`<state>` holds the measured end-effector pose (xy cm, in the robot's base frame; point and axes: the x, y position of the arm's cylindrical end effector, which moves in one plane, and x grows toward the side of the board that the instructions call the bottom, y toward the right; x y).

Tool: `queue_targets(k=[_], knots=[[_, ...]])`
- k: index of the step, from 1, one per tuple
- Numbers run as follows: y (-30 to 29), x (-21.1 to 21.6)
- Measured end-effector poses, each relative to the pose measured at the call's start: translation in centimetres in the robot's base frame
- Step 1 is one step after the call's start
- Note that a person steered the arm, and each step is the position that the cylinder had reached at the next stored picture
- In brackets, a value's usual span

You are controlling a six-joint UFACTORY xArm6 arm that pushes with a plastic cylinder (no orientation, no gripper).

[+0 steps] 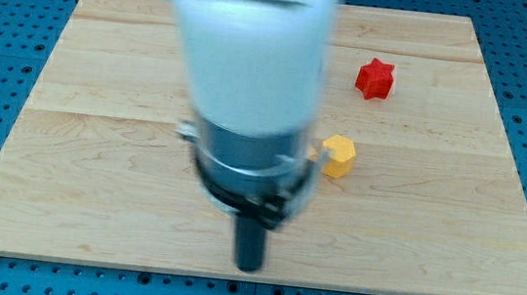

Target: Move the green star into the red circle

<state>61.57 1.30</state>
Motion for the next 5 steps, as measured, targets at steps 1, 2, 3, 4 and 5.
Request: queue_targets(k=[1, 2, 3, 4, 5], knots=[[0.6, 0.2], [-1.8, -1.6], [-9.8, -2.0], [-15.8, -7.9], [-15.8, -18.9]])
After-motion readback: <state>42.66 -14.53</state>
